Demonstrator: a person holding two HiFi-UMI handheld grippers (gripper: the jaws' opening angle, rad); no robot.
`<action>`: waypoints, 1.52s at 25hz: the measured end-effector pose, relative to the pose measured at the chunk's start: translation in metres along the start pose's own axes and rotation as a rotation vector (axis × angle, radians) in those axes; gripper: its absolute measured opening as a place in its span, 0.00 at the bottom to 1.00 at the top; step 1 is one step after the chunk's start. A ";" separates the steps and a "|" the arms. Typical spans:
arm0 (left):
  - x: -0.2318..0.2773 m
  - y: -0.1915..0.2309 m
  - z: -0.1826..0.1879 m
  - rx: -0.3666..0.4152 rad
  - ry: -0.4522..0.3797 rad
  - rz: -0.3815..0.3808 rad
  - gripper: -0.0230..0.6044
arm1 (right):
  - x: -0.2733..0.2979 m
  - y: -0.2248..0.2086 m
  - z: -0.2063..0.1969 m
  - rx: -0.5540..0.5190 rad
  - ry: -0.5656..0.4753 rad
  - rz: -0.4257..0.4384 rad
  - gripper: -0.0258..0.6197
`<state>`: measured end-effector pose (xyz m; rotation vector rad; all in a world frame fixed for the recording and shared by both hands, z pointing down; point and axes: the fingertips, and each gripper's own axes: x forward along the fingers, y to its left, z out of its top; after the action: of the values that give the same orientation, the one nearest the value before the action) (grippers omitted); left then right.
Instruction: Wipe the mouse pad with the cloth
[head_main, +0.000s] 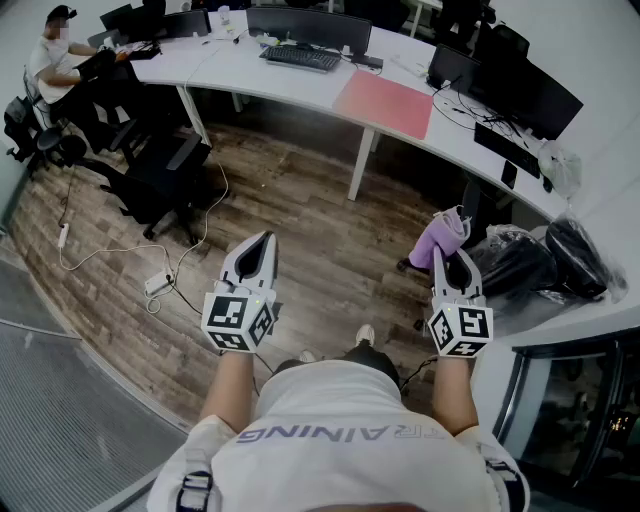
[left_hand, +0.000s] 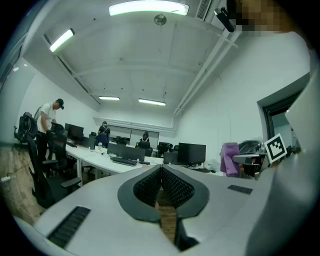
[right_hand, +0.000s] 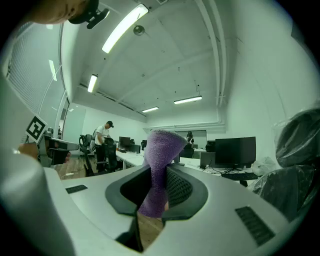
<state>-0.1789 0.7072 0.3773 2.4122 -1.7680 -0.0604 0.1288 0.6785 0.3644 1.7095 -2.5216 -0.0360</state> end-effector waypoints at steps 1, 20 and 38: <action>0.000 -0.001 0.000 0.000 0.002 -0.001 0.09 | 0.000 0.000 0.000 0.002 0.002 0.000 0.19; 0.000 0.004 -0.006 -0.003 0.027 0.000 0.09 | 0.004 0.004 -0.004 0.036 -0.027 0.003 0.19; 0.079 0.029 -0.008 -0.011 0.074 0.003 0.09 | 0.087 -0.022 -0.010 0.056 0.006 0.027 0.19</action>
<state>-0.1809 0.6240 0.3942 2.3722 -1.7345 0.0197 0.1184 0.5899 0.3784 1.6920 -2.5645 0.0418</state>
